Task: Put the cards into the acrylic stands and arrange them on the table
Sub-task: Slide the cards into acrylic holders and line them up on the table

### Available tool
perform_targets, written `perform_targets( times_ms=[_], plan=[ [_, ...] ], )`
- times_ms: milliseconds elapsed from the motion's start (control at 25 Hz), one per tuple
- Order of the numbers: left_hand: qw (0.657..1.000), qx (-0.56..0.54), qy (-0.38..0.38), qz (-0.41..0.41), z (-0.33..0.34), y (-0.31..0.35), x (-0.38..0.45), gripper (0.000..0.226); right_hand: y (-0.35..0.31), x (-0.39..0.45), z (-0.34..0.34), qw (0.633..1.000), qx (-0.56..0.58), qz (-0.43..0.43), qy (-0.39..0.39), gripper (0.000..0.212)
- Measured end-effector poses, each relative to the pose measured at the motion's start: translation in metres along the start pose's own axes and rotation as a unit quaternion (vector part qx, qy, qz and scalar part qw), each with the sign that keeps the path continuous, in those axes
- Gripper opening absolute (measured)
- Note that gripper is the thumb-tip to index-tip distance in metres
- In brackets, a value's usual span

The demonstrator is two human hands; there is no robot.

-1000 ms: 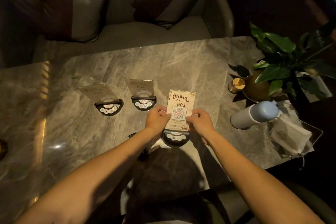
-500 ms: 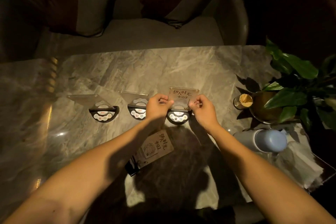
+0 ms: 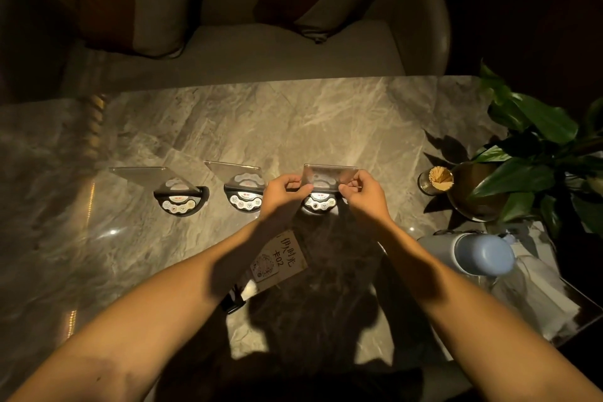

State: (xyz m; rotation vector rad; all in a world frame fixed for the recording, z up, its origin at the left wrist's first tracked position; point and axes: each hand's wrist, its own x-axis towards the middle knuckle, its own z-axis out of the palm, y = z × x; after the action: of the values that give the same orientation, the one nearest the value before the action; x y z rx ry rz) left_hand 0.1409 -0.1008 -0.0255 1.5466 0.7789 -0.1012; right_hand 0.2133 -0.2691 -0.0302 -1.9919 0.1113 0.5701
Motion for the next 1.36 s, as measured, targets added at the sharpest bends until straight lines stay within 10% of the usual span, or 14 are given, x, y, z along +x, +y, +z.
perform_targets(
  times_ms=[440,600,800,1000,1120,1360],
  plan=[
    [0.958,0.259,-0.106,-0.067,-0.063,-0.056,-0.02,0.081,0.028,-0.082,0.042,0.995,0.057,0.075,-0.041,0.056],
    [0.956,0.266,-0.097,-0.075,-0.082,-0.074,-0.025,0.078,0.047,-0.111,0.073,0.986,0.025,0.148,-0.072,0.066],
    [0.958,0.26,-0.111,-0.056,-0.103,-0.092,-0.037,0.079,0.098,-0.128,0.114,0.961,0.106,0.249,-0.051,0.011],
    [0.932,0.338,-0.123,0.054,-0.111,-0.115,-0.059,0.065,0.079,-0.156,0.138,0.942,0.144,0.303,-0.011,0.045],
    [0.914,0.371,-0.128,0.102,-0.114,-0.128,-0.068,0.069,0.078,-0.167,0.15,0.925,0.185,0.33,-0.031,0.026],
    [0.954,0.275,-0.122,-0.01,-0.132,-0.133,-0.071,0.061,0.077,-0.171,0.157,0.95,0.118,0.29,-0.019,0.018]
  ],
)
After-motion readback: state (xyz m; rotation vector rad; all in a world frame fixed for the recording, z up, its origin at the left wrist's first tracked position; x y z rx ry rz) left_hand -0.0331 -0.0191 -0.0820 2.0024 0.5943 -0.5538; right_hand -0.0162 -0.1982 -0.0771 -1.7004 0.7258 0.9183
